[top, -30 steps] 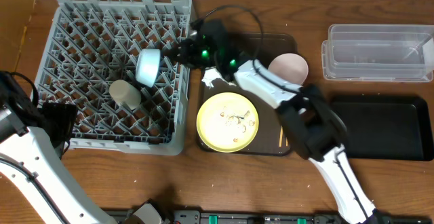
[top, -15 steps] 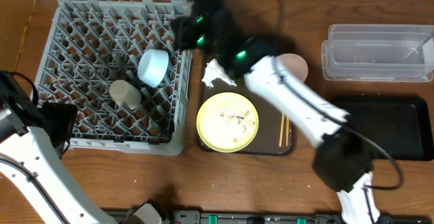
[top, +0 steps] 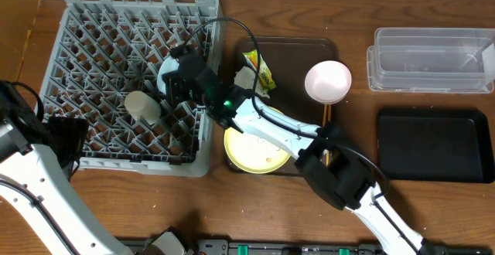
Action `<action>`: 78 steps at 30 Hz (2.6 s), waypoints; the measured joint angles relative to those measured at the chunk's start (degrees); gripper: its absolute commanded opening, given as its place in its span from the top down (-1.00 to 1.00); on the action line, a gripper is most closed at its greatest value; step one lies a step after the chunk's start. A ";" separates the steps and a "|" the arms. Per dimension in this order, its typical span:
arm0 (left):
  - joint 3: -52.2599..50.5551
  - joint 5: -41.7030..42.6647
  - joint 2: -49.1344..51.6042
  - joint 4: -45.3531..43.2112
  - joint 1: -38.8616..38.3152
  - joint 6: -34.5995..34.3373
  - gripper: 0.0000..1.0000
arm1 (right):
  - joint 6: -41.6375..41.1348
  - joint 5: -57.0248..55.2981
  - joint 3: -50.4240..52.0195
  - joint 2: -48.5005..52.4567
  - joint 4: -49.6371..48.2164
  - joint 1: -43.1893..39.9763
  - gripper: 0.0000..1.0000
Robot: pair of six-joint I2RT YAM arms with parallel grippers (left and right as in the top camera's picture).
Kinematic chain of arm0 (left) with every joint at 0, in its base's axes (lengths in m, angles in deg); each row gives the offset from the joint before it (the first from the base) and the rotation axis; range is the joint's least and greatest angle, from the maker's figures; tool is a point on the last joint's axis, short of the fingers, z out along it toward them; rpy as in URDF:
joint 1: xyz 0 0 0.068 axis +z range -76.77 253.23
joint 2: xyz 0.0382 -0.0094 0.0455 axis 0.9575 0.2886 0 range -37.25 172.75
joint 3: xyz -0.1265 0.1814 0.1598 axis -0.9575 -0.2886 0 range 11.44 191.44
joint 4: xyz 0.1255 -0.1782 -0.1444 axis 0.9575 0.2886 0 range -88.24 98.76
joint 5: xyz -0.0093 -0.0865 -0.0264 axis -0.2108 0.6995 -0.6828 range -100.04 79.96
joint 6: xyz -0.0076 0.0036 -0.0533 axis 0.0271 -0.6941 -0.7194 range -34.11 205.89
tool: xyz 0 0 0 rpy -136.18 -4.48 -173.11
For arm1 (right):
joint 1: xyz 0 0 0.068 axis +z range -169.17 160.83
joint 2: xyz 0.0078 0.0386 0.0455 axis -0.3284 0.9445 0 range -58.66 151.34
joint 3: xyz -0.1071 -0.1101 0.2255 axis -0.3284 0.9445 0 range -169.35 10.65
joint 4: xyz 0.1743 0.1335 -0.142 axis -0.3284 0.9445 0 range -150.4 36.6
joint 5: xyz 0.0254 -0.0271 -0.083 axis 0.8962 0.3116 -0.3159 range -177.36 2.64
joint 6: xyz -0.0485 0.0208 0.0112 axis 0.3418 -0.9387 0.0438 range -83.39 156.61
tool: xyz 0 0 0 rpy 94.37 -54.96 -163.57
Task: Sort waste into correct bins and load items into the dishwasher
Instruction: 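Lower the blue bowl into the rack and open the right gripper, then move the right gripper back over the pink bowl, then grasp the pink bowl rim with the right gripper and lift toward rack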
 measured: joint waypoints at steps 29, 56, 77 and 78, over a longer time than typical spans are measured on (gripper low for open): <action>0.00 0.02 0.00 -0.17 0.00 0.00 -0.96 | 11.19 -24.59 1.36 -28.26 73.33 -19.39 -0.75; 0.00 0.04 0.00 -0.17 0.00 0.00 -0.96 | 24.52 -27.32 2.99 -5.60 66.12 -18.78 0.98; -1.70 0.20 0.09 -1.16 0.00 0.00 -0.96 | 0.61 24.50 -14.73 -5.14 -9.55 -16.37 0.98; -1.73 0.22 0.11 -1.18 0.00 0.00 -0.96 | -3.17 24.11 -14.78 -2.75 -14.19 -15.89 0.98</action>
